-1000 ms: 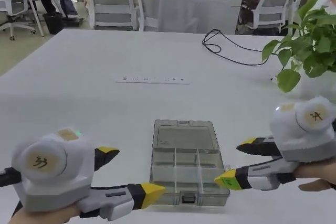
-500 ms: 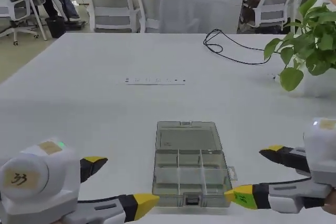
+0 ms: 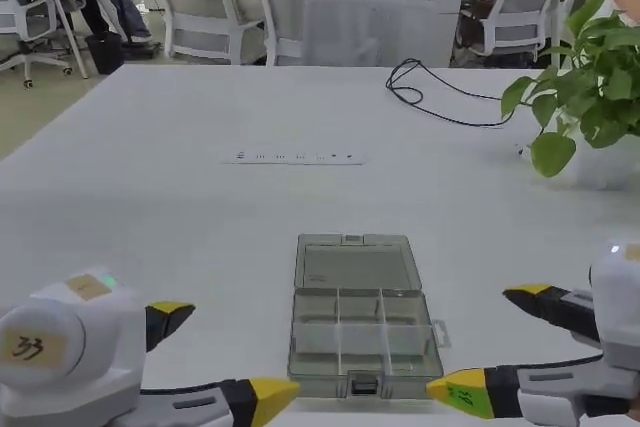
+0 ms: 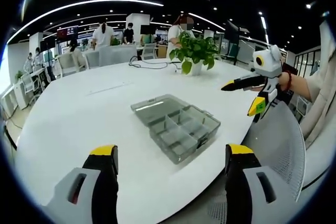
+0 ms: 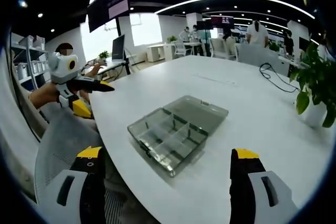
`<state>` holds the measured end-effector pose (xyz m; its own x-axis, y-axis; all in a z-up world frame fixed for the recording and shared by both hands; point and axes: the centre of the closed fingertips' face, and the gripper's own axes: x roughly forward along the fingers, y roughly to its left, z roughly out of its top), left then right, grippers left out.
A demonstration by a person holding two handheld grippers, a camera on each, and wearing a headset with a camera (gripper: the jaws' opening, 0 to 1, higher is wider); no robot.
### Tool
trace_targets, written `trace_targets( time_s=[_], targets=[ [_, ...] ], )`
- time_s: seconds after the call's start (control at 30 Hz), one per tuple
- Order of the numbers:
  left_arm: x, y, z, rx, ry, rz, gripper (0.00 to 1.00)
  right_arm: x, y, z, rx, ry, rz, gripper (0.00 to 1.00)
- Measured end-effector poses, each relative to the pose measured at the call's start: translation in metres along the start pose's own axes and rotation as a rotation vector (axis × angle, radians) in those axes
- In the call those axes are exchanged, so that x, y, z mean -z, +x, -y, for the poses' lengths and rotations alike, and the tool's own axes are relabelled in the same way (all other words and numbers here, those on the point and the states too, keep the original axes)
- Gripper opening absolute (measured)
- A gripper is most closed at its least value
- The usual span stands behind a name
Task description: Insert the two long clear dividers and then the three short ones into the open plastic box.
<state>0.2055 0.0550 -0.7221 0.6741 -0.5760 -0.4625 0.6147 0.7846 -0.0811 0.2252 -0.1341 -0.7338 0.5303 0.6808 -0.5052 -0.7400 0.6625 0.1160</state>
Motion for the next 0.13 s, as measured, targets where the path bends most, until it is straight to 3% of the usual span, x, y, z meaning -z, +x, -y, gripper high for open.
trace_targets(
  time_s=[0.13],
  targets=[
    [0.0002, 0.0002, 0.0008, 0.007, 0.005, -0.006, 0.86, 0.0012, -0.0007, -0.0014, -0.005, -0.013, -0.006, 1.0]
  ],
)
